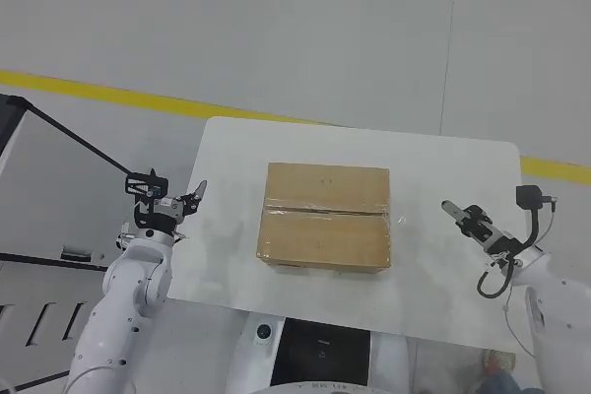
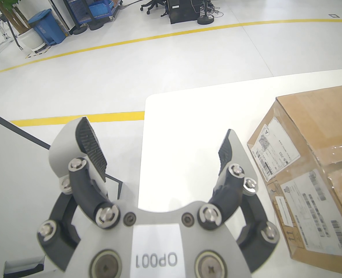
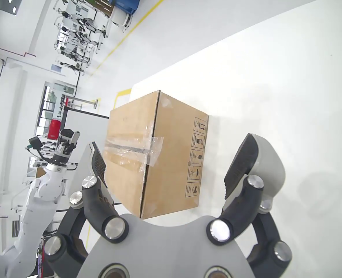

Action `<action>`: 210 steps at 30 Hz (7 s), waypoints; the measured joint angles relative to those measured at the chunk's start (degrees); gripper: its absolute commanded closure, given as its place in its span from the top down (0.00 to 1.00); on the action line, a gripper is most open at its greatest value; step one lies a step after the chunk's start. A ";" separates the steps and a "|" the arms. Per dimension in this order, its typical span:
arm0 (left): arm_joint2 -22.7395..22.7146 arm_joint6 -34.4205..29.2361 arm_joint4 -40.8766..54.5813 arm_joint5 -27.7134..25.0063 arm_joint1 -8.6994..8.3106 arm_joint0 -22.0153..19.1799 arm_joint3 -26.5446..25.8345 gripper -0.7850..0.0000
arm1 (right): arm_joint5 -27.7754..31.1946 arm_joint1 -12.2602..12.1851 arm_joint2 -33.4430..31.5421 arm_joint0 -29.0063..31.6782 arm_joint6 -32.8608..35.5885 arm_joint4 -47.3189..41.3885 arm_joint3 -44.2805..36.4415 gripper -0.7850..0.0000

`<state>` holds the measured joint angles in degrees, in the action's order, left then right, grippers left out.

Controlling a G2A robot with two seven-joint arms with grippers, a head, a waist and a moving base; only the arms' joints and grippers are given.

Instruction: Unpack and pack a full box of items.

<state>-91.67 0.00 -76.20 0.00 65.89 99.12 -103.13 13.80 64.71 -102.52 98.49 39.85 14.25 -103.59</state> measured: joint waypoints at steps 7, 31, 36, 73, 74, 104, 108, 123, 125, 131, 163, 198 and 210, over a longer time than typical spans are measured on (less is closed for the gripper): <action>0.00 0.00 0.00 0.00 0.00 0.00 0.00 1.00 | 5.08 0.10 2.33 1.63 8.36 -16.52 0.15 1.00; -1.59 0.15 4.07 -4.27 -0.04 0.22 -1.68 1.00 | -1.53 0.18 7.52 -6.62 12.75 -34.85 12.70 1.00; -3.79 1.08 5.85 -5.12 -0.05 0.80 -2.82 1.00 | -1.45 0.27 9.95 -9.54 11.28 -32.98 16.98 1.00; -4.11 2.50 5.11 -5.04 0.03 1.33 -2.56 1.00 | 1.92 0.36 16.54 -13.50 6.18 -30.35 25.27 0.00; -4.11 2.50 5.11 -5.04 0.03 1.33 -2.56 1.00 | 1.96 0.33 16.46 -13.39 6.38 -30.58 25.16 0.13; -4.11 2.50 5.11 -5.04 0.03 1.33 -2.56 1.00 | 2.65 -0.16 18.40 -14.14 9.09 -31.85 24.69 0.00; -4.11 2.50 5.11 -5.04 0.03 1.33 -2.56 1.00 | 3.07 -0.22 18.66 -14.21 8.66 -31.27 24.79 0.00; -4.11 2.50 5.11 -5.04 0.03 1.33 -2.56 1.00 | 4.60 -0.76 16.19 -12.06 5.20 -30.84 23.69 0.00; -4.11 2.50 5.11 -5.04 0.03 1.33 -2.56 1.00 | 4.78 -0.93 15.38 -11.49 5.46 -31.14 23.67 0.00; -4.11 2.50 5.11 -5.04 0.03 1.33 -2.56 1.00 | 5.26 -1.55 12.13 -9.16 6.26 -31.95 23.42 0.00; -4.11 2.50 5.11 -5.04 0.03 1.33 -2.56 1.00 | 2.25 -1.62 16.12 -12.42 9.10 -33.78 23.92 0.22; -4.11 2.50 5.11 -5.04 0.03 1.33 -2.56 1.00 | -7.33 -1.01 28.51 -25.31 9.99 -26.35 0.32 0.00; -4.11 2.50 5.11 -5.04 0.03 1.33 -2.56 1.00 | -9.34 -0.85 29.58 -27.46 10.66 -27.78 -1.94 0.00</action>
<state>-95.78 2.50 -71.09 -5.04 65.92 100.45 -105.69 4.45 63.86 -72.94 71.03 50.51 -13.53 -105.53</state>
